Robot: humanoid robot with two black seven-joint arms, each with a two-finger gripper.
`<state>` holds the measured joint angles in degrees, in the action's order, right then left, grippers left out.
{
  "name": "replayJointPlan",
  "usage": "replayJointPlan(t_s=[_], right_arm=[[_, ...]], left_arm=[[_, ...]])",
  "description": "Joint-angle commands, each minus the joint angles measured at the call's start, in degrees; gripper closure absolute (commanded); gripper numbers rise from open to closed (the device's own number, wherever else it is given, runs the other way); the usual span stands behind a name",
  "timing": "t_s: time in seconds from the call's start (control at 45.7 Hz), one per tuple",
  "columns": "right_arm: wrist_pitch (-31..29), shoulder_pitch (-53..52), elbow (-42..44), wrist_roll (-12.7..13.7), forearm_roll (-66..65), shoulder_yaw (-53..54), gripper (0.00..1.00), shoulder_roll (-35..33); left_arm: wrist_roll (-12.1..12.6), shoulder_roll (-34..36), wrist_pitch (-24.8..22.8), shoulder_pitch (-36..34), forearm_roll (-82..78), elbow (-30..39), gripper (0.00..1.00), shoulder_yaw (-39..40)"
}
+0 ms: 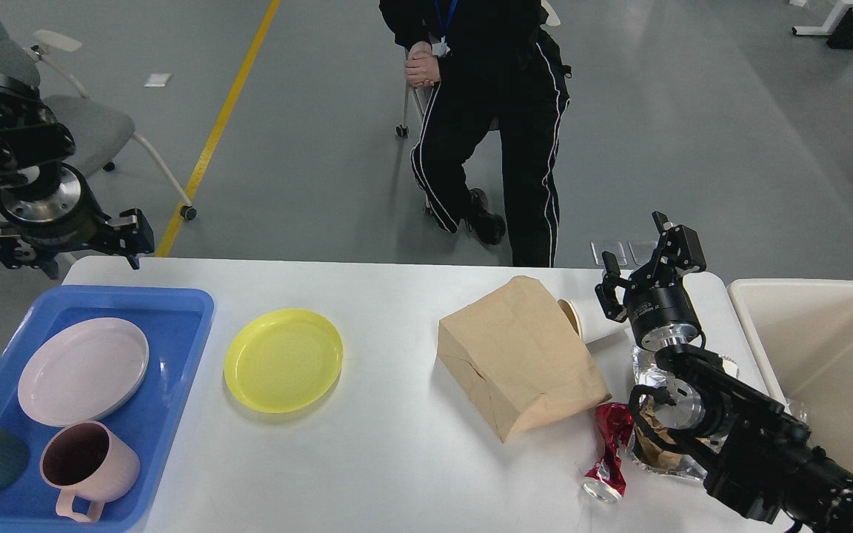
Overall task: Tidy desktop
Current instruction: 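Raise the left gripper away from the tray, then lower the left gripper to the yellow plate edge and grasp it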
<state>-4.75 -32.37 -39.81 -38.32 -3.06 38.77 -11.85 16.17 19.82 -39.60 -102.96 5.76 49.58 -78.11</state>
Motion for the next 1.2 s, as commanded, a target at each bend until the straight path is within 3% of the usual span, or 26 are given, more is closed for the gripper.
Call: replayJointPlan(t_s=[0.0,0.219,0.372,0.635,0.985,1.182], right_arm=[[0.0,-0.07,0.0,0.0,-0.01,-0.01,0.0,-0.01],[0.0,-0.07,0.0,0.0,-0.01,-0.01,0.0,0.08],[0.0,-0.07,0.0,0.0,-0.01,-0.01,0.0,-0.01],[0.0,-0.07,0.0,0.0,-0.01,-0.01,0.0,0.08],[0.0,-0.07,0.0,0.0,-0.01,-0.01,0.0,0.08],[0.0,-0.07,0.0,0.0,-0.01,-0.01,0.0,0.08]], left_arm=[[0.61,-3.91,3.91,6.09,-0.05,-0.89,0.08,4.45],[0.88,-10.24,5.23,13.12,-0.05,-4.49,0.08,8.24],[1.05,-13.14,9.44,20.68,-0.05,-7.22,0.08,11.75],[0.79,-13.4,15.43,25.96,0.04,-7.66,0.08,12.28],[0.88,-14.11,17.27,31.68,0.04,-12.4,0.08,14.74],[0.88,-14.37,17.63,32.12,0.04,-12.67,0.22,16.06]])
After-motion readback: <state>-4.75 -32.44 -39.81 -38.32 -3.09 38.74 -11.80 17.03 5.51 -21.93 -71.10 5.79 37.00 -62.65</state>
